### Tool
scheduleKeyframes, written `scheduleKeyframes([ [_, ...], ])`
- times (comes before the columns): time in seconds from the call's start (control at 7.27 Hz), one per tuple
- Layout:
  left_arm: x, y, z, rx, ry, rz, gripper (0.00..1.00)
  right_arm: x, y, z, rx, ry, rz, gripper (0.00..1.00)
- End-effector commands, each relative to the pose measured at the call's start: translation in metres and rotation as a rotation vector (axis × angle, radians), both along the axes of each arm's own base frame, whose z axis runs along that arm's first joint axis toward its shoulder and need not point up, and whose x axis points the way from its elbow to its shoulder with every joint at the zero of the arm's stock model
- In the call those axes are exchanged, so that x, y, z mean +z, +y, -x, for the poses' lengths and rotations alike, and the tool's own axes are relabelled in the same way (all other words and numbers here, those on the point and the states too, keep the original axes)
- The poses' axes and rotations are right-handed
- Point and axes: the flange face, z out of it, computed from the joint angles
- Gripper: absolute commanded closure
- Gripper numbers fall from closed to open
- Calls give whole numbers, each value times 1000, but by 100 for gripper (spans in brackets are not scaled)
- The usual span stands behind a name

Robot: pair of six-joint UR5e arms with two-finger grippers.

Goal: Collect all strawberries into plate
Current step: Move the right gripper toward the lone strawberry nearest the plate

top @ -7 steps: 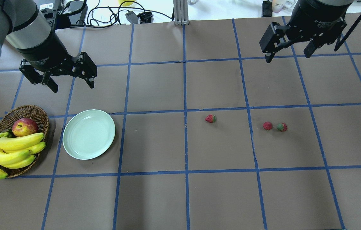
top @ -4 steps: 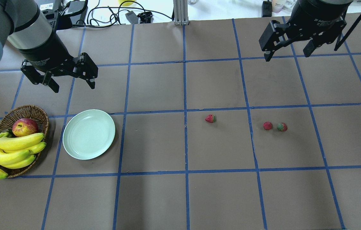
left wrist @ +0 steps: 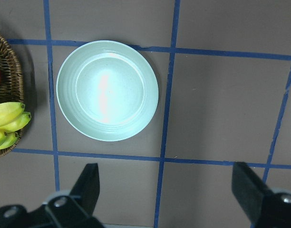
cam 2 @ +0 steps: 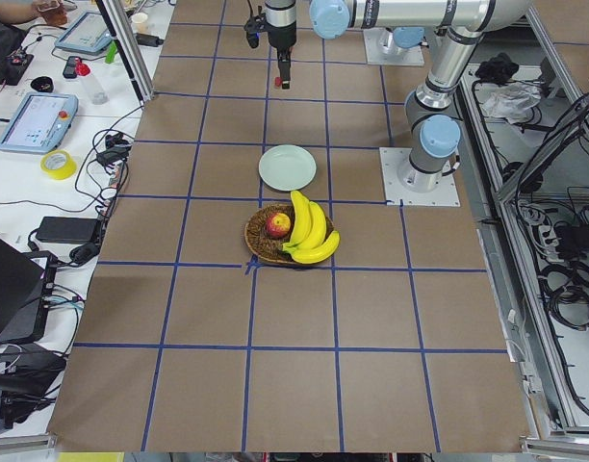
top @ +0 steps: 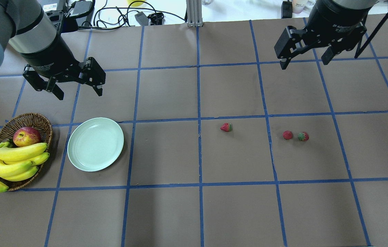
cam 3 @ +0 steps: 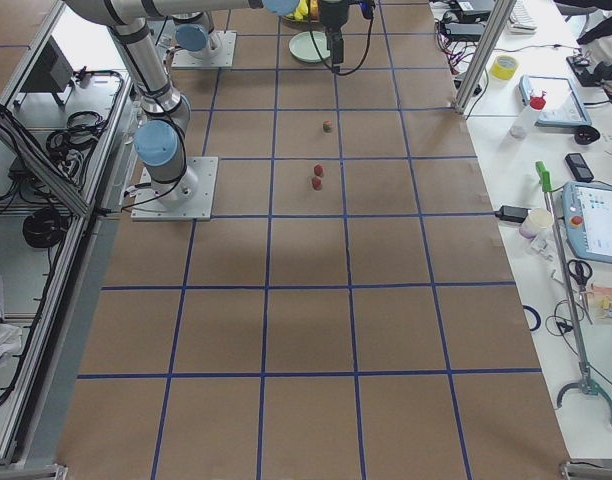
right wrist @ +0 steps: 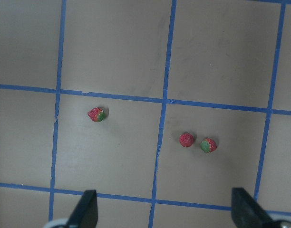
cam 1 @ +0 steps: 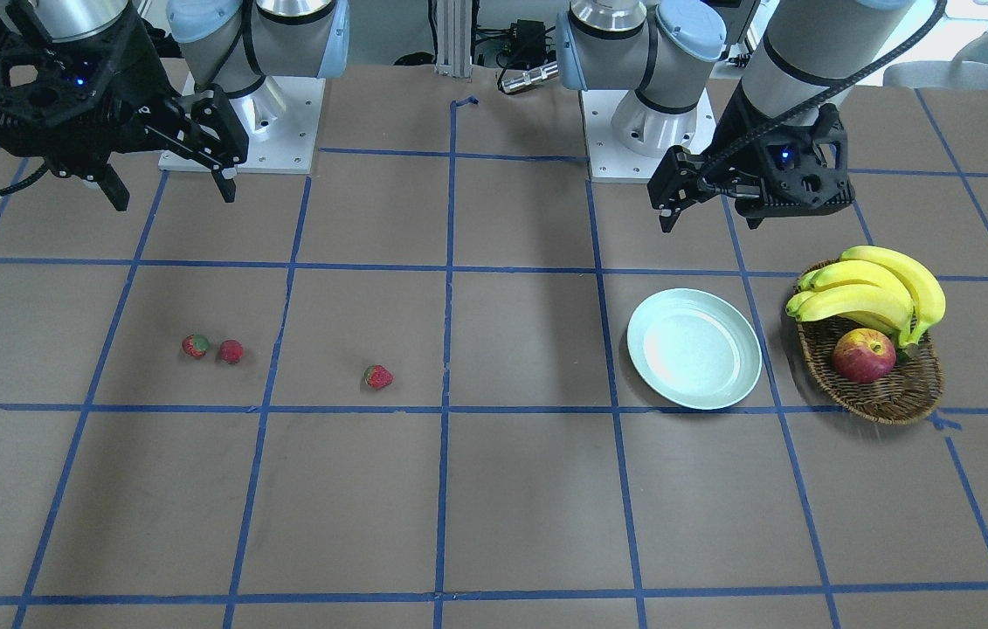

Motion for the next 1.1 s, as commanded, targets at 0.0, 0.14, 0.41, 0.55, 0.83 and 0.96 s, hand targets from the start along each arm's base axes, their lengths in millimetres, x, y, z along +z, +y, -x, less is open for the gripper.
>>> scheduleKeyframes([
  [0.0, -3, 0, 0, -2, 1, -4, 0, -7, -2, -1, 3, -2, 18, 0],
  [0.14, -3, 0, 0, -2, 1, -3, 0, -15, -2, -1, 0, -1, 19, 0],
  [0.41, -3, 0, 0, -1, 1, -1, 0, -29, 1, -24, 11, 10, -5, 0],
  [0.55, -3, -1, 0, -2, 2, -1, 0, -59, -12, -41, 19, 10, 13, 4],
  [0.83, -4, 0, 0, -2, 2, -4, 0, -129, -8, -85, -45, 16, 44, 0],
  [0.96, -4, 0, 0, -2, 2, -4, 0, -157, -3, -92, -77, -5, 56, 0],
])
